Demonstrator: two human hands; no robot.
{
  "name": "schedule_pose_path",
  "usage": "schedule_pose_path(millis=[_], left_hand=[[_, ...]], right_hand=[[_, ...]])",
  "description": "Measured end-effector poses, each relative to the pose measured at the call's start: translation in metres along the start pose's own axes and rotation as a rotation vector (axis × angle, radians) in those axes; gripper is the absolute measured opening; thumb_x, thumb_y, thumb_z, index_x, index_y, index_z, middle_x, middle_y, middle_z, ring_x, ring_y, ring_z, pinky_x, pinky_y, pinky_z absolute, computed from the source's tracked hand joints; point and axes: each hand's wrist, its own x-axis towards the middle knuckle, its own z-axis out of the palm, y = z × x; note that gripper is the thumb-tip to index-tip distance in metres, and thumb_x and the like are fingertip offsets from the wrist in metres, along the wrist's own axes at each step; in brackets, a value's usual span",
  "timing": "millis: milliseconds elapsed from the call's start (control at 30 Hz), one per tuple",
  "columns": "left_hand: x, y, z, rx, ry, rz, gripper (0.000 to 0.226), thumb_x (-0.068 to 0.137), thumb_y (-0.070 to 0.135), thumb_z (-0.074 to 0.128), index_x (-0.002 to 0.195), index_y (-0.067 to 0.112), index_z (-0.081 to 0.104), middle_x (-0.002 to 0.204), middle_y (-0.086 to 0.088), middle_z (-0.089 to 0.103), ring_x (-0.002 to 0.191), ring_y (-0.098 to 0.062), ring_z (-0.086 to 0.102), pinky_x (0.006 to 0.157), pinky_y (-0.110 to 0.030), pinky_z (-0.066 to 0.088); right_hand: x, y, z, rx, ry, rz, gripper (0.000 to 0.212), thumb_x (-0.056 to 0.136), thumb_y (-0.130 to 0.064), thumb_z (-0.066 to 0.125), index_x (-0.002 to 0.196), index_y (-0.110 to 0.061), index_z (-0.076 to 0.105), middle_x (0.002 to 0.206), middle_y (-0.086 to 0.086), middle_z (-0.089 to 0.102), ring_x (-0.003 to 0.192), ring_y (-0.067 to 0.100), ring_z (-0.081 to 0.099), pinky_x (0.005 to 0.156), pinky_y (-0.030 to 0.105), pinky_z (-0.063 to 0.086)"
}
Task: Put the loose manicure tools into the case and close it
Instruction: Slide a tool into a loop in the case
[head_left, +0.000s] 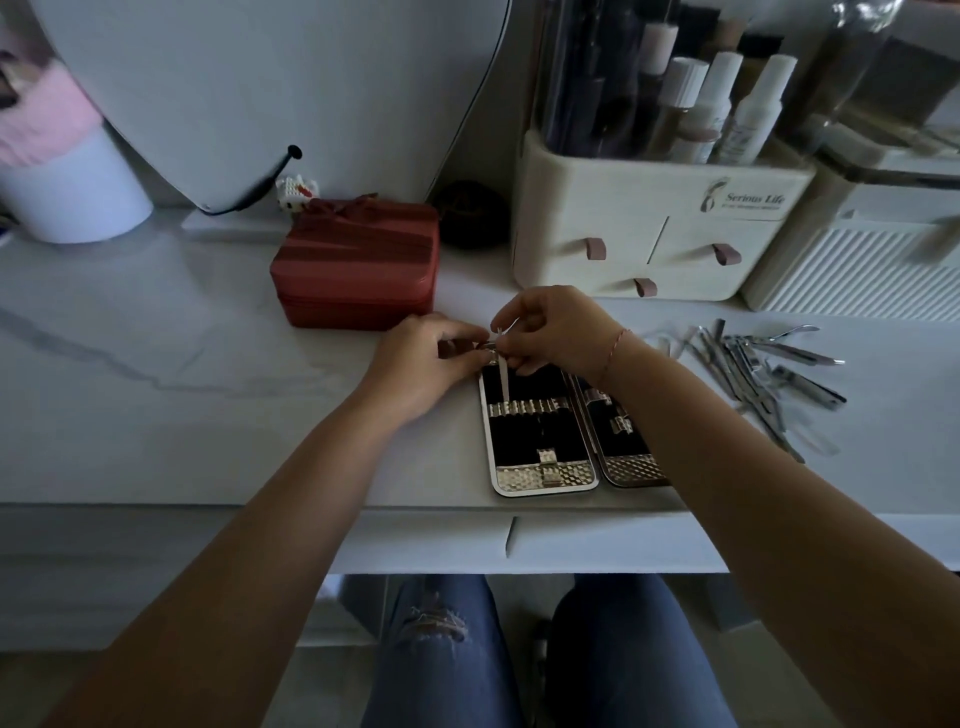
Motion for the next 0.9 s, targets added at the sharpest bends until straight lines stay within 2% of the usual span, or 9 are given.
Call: schedule_pose_path(millis=[167,233,300,400,467,600,733,800,900], left_hand=[[0.0,0.001,0.0,0.02,-0.006,0.001,0.026,0.079,0.025,0.073,0.104,0.02,0.071,0.087,0.008,0.063,0.076,-0.008,0.056,0.074,-0.022,0.042],[0.0,0.001,0.0,0.024,-0.005,0.004,0.025,0.079,0.023,0.072,0.104,0.02,0.071,0.086,0.008,0.062,0.078,-0.009,0.056,0.075,-0.023,0.041],[0.0,0.001,0.0,0.022,-0.004,0.006,0.025,0.079,0.023,0.073,0.104,0.02,0.071,0.086,0.009,0.062,0.078,-0.009,0.057,0.076,-0.023,0.042],[0.0,0.0,0.0,0.026,-0.007,0.005,0.026,0.079,0.024,0.073,0.104,0.02,0.071,0.085,0.009,0.061,0.079,-0.01,0.056,0.077,-0.025,0.043],[0.001,0.001,0.0,0.028,-0.008,0.001,0.026,0.079,0.025,0.073,0.104,0.021,0.071,0.085,0.009,0.061,0.079,-0.01,0.057,0.078,-0.026,0.044],[0.0,0.001,0.0,0.04,-0.006,-0.004,0.026,0.079,0.027,0.072,0.104,0.023,0.071,0.089,0.007,0.064,0.08,-0.01,0.056,0.077,-0.025,0.044],[0.0,0.002,0.0,0.019,-0.008,-0.01,0.025,0.079,0.024,0.072,0.104,0.023,0.071,0.085,0.009,0.062,0.077,-0.005,0.054,0.076,-0.023,0.041],[0.0,0.002,0.0,0.022,-0.006,-0.011,0.024,0.079,0.024,0.072,0.103,0.023,0.071,0.085,0.009,0.062,0.077,-0.007,0.055,0.077,-0.023,0.042],[0.0,0.002,0.0,0.029,0.0,-0.008,0.024,0.079,0.023,0.072,0.103,0.022,0.071,0.086,0.008,0.062,0.079,-0.01,0.057,0.078,-0.025,0.044]], right_hand=[[0.003,-0.002,-0.011,0.048,0.05,0.024,0.013,0.081,0.006,0.064,0.084,-0.006,0.06,0.051,0.0,0.062,0.044,0.004,0.059,0.045,0.017,0.052],[0.003,-0.002,-0.014,0.073,0.068,0.035,0.011,0.081,0.007,0.063,0.088,-0.002,0.06,0.056,0.006,0.061,0.042,0.005,0.058,0.046,0.017,0.052],[0.002,-0.001,-0.014,0.053,0.047,0.035,0.012,0.081,0.006,0.063,0.09,-0.001,0.06,0.06,0.009,0.061,0.043,0.004,0.058,0.048,0.017,0.053],[0.0,-0.003,-0.015,-0.03,-0.011,0.019,0.014,0.081,0.005,0.065,0.082,-0.009,0.06,0.051,-0.003,0.063,0.045,0.003,0.059,0.047,0.015,0.049],[0.0,-0.005,-0.016,-0.076,-0.045,0.017,0.015,0.08,0.005,0.065,0.081,-0.009,0.06,0.049,-0.005,0.064,0.045,0.002,0.059,0.046,0.014,0.048],[-0.001,-0.01,-0.013,-0.259,-0.044,-0.003,0.011,0.079,0.001,0.068,0.089,-0.001,0.066,0.062,0.002,0.063,0.05,0.007,0.056,0.049,0.013,0.047],[-0.006,-0.014,-0.01,-0.606,0.022,-0.134,0.013,0.077,-0.016,0.072,0.089,-0.015,0.074,0.073,-0.007,0.063,0.07,0.006,0.059,0.067,0.015,0.046],[-0.01,-0.014,-0.012,-0.648,0.025,-0.139,0.013,0.078,-0.019,0.072,0.091,-0.018,0.074,0.079,-0.005,0.064,0.077,0.009,0.06,0.074,0.02,0.047],[-0.016,-0.011,-0.011,-0.645,0.008,-0.127,0.016,0.076,-0.023,0.074,0.092,-0.019,0.072,0.083,-0.001,0.066,0.077,0.012,0.06,0.073,0.022,0.048]])
